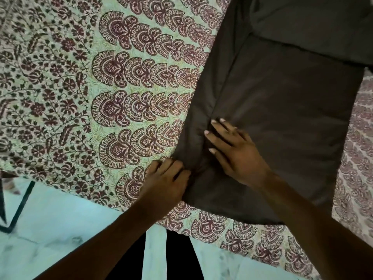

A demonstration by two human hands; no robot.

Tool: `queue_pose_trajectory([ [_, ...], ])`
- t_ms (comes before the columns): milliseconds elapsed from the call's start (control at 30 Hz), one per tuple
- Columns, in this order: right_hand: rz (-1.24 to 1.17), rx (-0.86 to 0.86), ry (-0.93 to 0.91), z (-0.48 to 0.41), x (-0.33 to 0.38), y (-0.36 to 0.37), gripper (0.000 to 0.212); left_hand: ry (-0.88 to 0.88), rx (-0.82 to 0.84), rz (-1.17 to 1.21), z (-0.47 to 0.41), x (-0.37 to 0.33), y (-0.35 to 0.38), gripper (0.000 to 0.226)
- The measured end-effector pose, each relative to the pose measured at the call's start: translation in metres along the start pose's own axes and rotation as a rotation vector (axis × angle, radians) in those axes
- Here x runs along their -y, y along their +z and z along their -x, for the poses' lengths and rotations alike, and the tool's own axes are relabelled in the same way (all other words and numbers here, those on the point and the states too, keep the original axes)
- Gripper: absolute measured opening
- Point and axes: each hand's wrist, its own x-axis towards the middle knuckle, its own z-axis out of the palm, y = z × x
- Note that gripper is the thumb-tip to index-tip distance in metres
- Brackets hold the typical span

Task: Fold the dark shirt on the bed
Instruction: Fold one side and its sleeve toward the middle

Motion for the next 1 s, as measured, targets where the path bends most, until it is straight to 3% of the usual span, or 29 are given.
queue_pose_trajectory([
  [133, -0.251, -0.101, 0.083, -0.017, -0.007, -0.003, 0.046, 0.141, -0.039, -0.007, 0.003, -0.008, 0.002, 0.018],
  [200, -0.193, -0.122, 0.105, -0.031, -0.013, -0.005, 0.046, 0.149, -0.042, 0.000, 0.003, -0.010, 0.005, 0.020],
  [400, 0.140, 0.152, -0.414, -0.038, -0.022, 0.012, 0.050, 0.113, -0.044, 0.036, 0.004, -0.011, 0.010, 0.019],
  [567, 0.148, 0.019, 0.027, -0.053, -0.046, -0.006, 0.064, 0.166, -0.041, 0.084, 0.000, -0.004, 0.009, 0.012],
  [600, 0.169, 0.026, -0.041, -0.054, -0.045, -0.010, 0.065, 0.186, -0.045, 0.096, -0.002, -0.004, 0.008, 0.010],
  [700, 0.233, 0.170, -0.505, -0.050, -0.040, -0.009, 0.062, 0.222, -0.075, 0.118, -0.008, -0.001, 0.007, 0.007],
  [767, 0.254, 0.269, -0.604, -0.046, -0.041, -0.002, 0.060, 0.238, -0.060, 0.113, -0.011, 0.000, 0.008, 0.008],
  [933, 0.237, 0.161, -0.148, -0.051, -0.052, -0.015, 0.066, 0.169, 0.034, 0.151, -0.014, 0.007, 0.003, 0.013],
  [1000, 0.245, 0.134, -0.172, -0.052, -0.047, -0.018, 0.067, 0.122, 0.041, 0.111, -0.017, 0.013, 0.001, 0.022],
])
